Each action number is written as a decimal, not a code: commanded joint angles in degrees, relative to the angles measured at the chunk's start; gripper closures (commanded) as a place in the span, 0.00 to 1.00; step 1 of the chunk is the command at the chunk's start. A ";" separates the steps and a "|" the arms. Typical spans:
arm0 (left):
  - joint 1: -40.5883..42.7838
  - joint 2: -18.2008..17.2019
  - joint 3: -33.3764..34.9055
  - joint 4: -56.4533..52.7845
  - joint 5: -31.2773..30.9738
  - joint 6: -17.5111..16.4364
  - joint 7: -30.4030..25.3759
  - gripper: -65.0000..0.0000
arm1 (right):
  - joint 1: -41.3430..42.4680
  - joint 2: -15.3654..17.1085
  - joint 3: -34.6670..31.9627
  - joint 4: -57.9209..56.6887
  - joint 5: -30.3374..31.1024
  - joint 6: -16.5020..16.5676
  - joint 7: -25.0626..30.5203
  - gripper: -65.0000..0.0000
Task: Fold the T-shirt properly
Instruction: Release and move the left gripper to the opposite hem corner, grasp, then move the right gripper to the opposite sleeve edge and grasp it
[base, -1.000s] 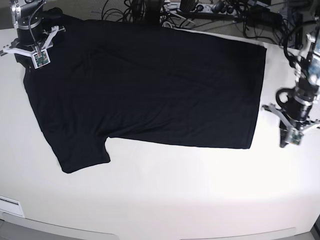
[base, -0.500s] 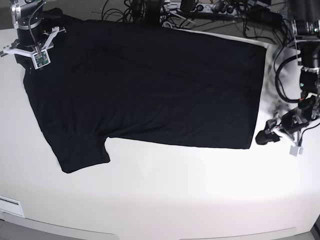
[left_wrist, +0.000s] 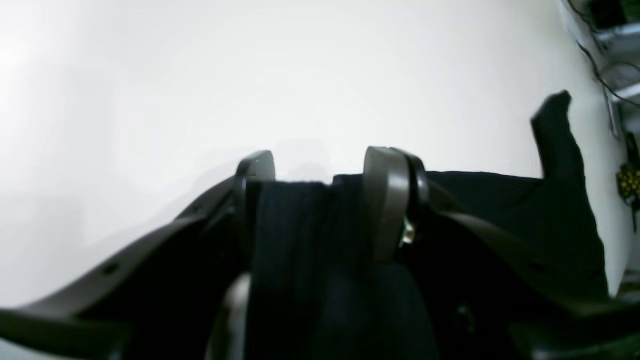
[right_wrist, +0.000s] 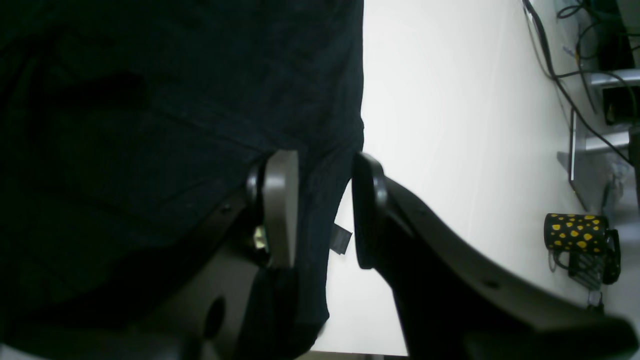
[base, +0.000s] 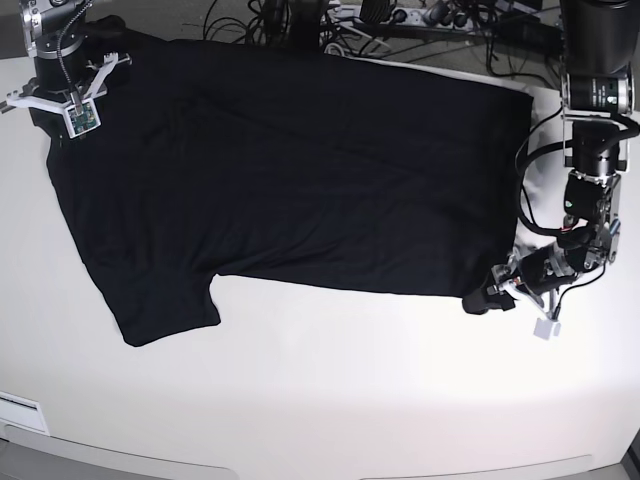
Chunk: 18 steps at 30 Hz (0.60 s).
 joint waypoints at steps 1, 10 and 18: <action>-1.07 -1.03 -0.28 0.02 3.10 1.95 -0.17 0.53 | -0.31 0.66 0.37 0.98 -0.70 -0.68 0.66 0.67; -0.94 -0.66 -0.26 0.02 1.53 -0.02 5.84 0.53 | -0.31 0.63 0.37 0.98 -0.66 -0.87 0.70 0.67; -0.55 -0.79 -0.26 0.02 5.31 1.62 6.36 0.53 | -0.31 0.63 0.37 0.98 -0.63 -0.85 0.72 0.67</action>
